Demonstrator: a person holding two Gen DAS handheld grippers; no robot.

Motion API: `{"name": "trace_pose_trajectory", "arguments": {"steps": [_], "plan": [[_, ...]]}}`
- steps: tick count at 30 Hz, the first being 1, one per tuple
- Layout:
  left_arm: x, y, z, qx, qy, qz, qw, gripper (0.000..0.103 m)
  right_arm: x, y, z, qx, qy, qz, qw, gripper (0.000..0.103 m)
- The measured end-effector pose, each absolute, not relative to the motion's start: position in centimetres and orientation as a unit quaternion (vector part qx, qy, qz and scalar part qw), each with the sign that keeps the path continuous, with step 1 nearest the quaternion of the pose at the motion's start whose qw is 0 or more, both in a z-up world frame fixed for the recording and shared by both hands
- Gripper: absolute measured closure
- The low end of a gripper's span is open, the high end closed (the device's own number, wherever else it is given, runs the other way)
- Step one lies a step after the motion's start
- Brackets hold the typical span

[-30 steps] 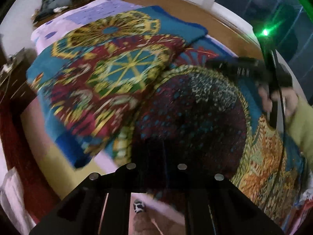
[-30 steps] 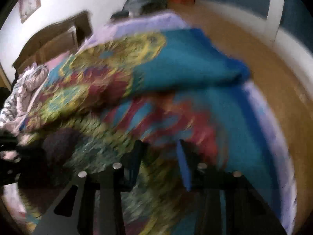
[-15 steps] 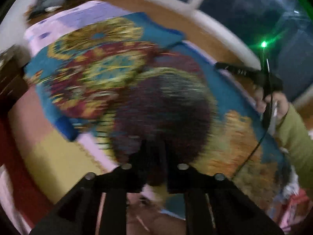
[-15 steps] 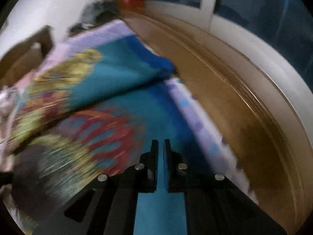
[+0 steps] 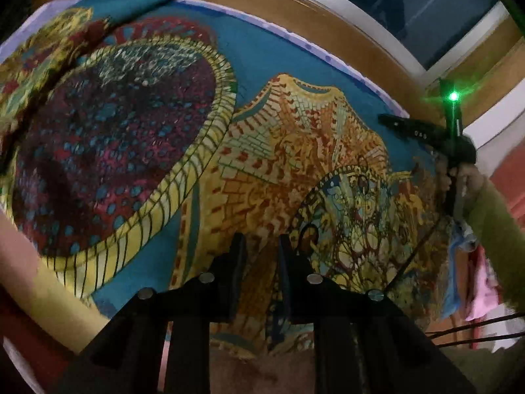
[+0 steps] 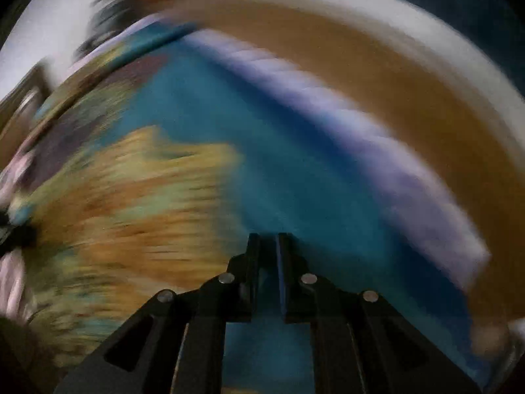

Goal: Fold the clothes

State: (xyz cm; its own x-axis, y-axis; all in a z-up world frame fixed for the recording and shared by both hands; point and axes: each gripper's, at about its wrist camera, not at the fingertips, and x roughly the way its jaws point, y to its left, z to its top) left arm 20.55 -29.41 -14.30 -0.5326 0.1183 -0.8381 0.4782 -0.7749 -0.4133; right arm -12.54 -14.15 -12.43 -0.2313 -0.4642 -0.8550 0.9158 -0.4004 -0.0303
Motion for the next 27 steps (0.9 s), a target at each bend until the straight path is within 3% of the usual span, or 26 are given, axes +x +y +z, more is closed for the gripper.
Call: {"name": "trace_pose_trajectory", "arguments": {"steps": [6,11,15,19,24,27], "plan": [[20.1,-28.8,-13.7,0.485,0.310,-0.809,0.114,0.084,-16.9,-9.2,-10.2,0.414,0.227,-0.801,0.369,0.097],[18.2,-27.0,-12.3,0.484,0.298,-0.821,0.058,0.084,-10.5,-7.0,-7.1,0.410,0.215,-0.751,0.472,0.095],[15.9,-25.0,-12.9,0.507,0.271,-0.818,0.020,0.084,-5.9,-5.9,-9.4,0.406,0.272,-0.712,0.503,0.095],[16.1,-24.4,-13.3,0.521,0.273,-0.809,0.017,0.084,-9.1,-2.1,-10.7,0.419,0.243,-0.748,0.454,0.095],[17.3,-24.6,-13.0,0.528,0.263,-0.807,0.030,0.084,-14.3,3.4,-10.2,0.427,0.242,-0.828,0.270,0.093],[17.9,-25.0,-12.4,0.532,0.238,-0.811,0.051,0.084,-13.0,5.5,-8.2,0.438,0.199,-0.834,0.270,0.090]]}}
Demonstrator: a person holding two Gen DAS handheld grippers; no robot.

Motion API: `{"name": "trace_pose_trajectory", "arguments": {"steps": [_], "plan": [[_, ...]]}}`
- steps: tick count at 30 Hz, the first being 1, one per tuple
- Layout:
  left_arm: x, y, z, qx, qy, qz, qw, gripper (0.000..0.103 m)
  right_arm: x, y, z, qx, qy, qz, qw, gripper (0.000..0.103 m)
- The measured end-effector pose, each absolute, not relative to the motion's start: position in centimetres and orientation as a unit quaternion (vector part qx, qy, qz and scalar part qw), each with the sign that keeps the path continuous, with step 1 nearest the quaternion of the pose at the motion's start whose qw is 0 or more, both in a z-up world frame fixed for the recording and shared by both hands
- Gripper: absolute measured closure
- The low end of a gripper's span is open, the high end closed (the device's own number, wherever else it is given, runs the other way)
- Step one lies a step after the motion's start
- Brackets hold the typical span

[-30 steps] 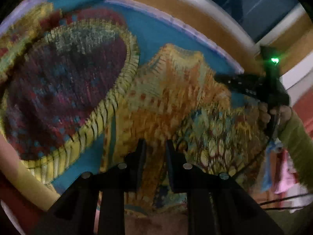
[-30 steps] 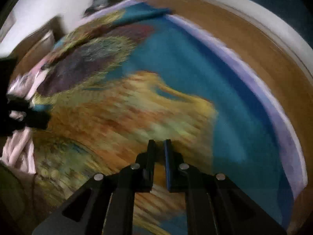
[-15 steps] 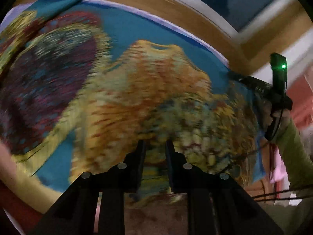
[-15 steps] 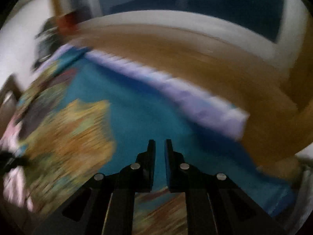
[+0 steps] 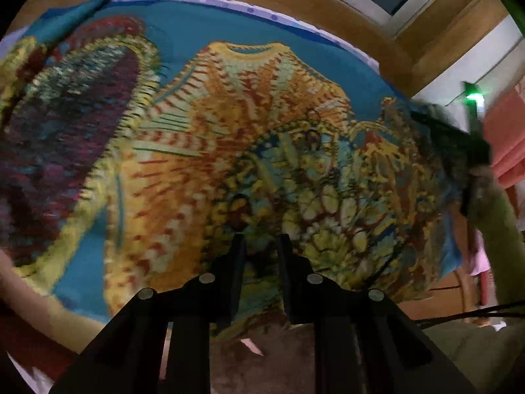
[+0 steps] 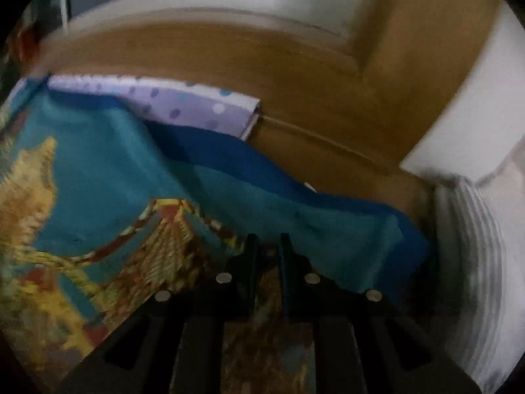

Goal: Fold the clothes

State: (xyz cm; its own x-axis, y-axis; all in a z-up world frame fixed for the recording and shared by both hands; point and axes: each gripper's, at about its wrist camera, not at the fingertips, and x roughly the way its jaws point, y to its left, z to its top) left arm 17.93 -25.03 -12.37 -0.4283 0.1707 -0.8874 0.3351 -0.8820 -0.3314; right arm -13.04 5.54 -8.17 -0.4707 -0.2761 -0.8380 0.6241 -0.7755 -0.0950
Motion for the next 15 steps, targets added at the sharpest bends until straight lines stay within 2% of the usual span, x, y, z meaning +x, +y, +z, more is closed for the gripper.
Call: {"name": "trace_pose_trajectory", "arguments": {"steps": [2,3,4,6,10,12,15], "plan": [[18.7,-25.7,-11.6,0.522,0.224,-0.820,0.069,0.084,-10.3,5.3,-6.4,0.436,0.178,-0.832,0.294,0.086],[18.9,-26.1,-11.3,0.518,0.218,-0.824,0.075,0.084,-8.6,4.8,-5.6,0.434,0.168,-0.831,0.306,0.079],[19.2,-26.5,-11.1,0.513,0.213,-0.828,0.080,0.084,-6.7,4.3,-4.9,0.431,0.157,-0.830,0.317,0.066],[20.1,-27.3,-10.4,0.507,0.203,-0.833,0.088,0.083,-2.8,2.2,-3.9,0.431,0.142,-0.823,0.340,0.051],[23.6,-29.7,-9.1,0.490,0.195,-0.845,0.087,0.080,6.2,-4.8,-3.0,0.414,0.171,-0.805,0.388,0.049],[25.5,-30.9,-8.7,0.480,0.195,-0.851,0.087,0.073,9.7,-8.4,-3.0,0.413,0.174,-0.794,0.411,0.049],[28.8,-33.1,-8.4,0.471,0.198,-0.854,0.092,0.073,14.8,-13.0,-3.1,0.413,0.165,-0.778,0.445,0.047]]}}
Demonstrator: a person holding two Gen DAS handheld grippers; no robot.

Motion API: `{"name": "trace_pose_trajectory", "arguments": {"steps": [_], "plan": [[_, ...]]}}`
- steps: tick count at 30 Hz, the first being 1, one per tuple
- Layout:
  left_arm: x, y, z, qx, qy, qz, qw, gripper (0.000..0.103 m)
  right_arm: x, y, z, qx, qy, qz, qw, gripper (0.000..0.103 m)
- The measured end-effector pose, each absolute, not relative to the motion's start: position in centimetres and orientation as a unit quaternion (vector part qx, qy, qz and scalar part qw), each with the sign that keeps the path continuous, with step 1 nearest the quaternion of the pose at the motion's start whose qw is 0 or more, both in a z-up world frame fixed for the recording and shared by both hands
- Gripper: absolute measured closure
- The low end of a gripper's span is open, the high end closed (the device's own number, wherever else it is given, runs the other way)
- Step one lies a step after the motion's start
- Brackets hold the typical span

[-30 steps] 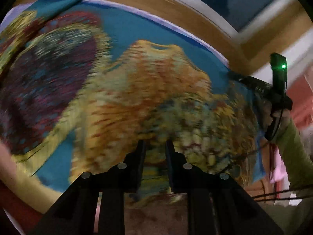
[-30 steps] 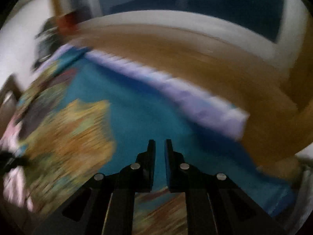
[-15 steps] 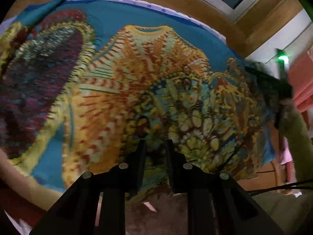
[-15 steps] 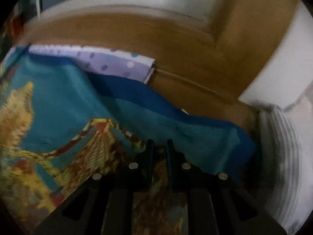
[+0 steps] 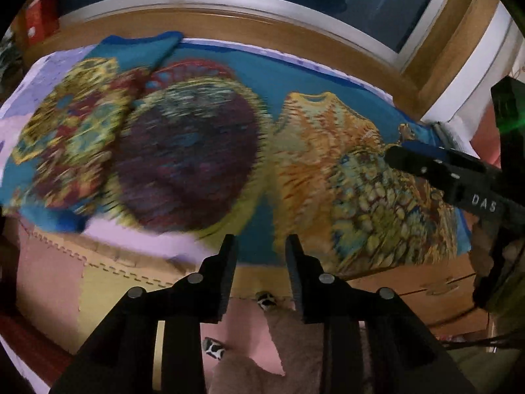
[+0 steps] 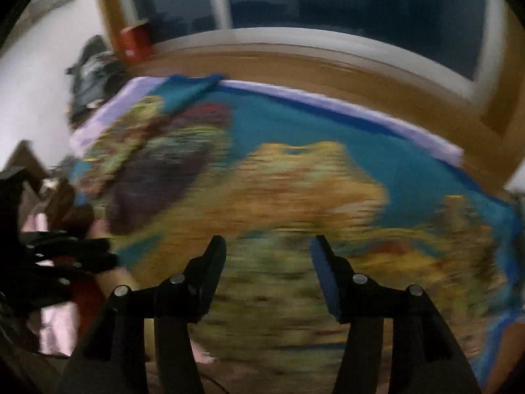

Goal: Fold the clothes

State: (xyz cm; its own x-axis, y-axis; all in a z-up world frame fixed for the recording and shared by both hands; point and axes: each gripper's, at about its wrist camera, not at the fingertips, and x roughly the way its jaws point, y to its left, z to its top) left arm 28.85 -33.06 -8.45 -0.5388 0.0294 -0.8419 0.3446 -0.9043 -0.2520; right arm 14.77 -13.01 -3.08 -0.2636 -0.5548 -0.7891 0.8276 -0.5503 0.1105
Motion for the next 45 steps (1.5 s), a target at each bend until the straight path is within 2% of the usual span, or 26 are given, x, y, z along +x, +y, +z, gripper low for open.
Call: {"name": "trace_pose_trajectory", "arguments": {"steps": [5,12,19,26,31,36,45], "plan": [[34.0,-36.9,-7.9,0.462,0.198,-0.856,0.124,0.073,21.3,-19.7,-4.3,0.402,0.188,-0.762,0.472,0.044],[38.3,-43.1,-7.4,0.439,0.225,-0.854,0.167,0.073,26.1,-27.3,-5.2,0.436,0.183,-0.717,0.512,0.044],[38.2,-50.2,-7.9,0.449,0.202,-0.847,0.198,0.072,28.8,-35.5,-6.2,0.401,0.221,-0.714,0.529,0.044],[36.5,-57.2,-8.1,0.491,0.156,-0.833,0.202,0.072,28.8,-42.4,-6.8,0.449,0.160,-0.701,0.531,0.044],[35.5,-61.6,-7.9,0.493,0.163,-0.837,0.175,0.072,29.0,-46.1,-6.7,0.453,0.165,-0.710,0.513,0.044],[33.7,-64.6,-8.3,0.501,0.119,-0.850,0.114,0.072,29.3,-48.1,-6.7,0.453,0.152,-0.746,0.465,0.044],[31.7,-70.4,-8.3,0.511,0.007,-0.858,-0.044,0.072,32.0,-50.5,-7.0,0.482,0.045,-0.824,0.294,0.044]]}}
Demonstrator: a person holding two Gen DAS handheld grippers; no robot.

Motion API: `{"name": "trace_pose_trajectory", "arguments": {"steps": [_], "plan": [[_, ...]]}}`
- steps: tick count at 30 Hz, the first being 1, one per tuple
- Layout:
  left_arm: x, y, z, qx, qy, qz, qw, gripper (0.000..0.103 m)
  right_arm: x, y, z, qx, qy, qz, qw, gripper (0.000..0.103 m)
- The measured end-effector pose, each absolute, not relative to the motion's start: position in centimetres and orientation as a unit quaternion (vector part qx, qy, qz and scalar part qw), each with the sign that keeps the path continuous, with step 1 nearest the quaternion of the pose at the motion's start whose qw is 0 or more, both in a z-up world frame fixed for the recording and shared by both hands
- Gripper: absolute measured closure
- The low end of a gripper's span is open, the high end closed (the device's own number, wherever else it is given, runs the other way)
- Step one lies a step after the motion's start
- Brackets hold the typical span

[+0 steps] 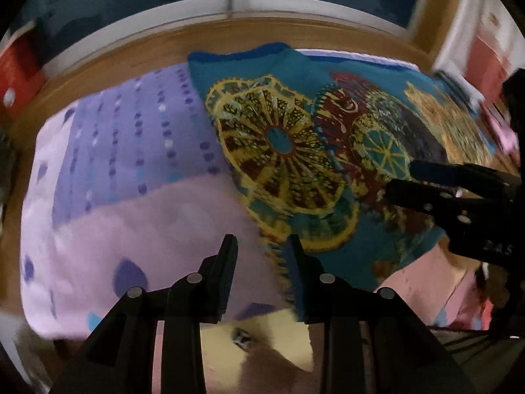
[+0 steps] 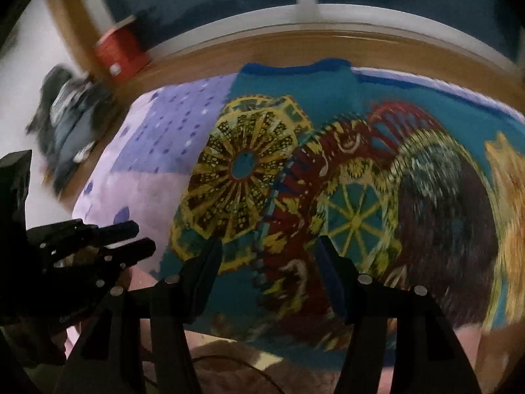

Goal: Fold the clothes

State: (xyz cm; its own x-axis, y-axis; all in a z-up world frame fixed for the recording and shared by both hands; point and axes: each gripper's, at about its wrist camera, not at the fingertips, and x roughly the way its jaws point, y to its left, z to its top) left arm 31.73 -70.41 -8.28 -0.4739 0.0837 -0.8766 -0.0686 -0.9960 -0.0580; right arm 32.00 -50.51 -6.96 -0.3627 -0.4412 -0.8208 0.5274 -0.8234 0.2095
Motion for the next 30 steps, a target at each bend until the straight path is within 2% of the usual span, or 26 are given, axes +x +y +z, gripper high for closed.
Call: {"name": "trace_pose_trajectory", "arguments": {"steps": [4,21,28,30], "plan": [[30.2,-72.6,-8.5,-0.512,-0.004,0.855,0.081,0.072,34.8,-52.0,-6.8,0.466,0.058,-0.848,0.247,0.044],[17.6,-79.6,-10.6,-0.527,-0.068,0.838,0.120,0.072,39.2,-59.0,-8.7,0.434,0.104,-0.862,0.241,0.043],[10.5,-82.0,-12.4,-0.538,-0.129,0.818,0.156,0.070,40.0,-64.4,-11.4,0.424,0.147,-0.882,0.146,0.043],[9.2,-82.0,-12.6,-0.539,-0.128,0.816,0.165,0.063,40.2,-65.7,-12.0,0.423,0.154,-0.885,0.118,0.043]]}}
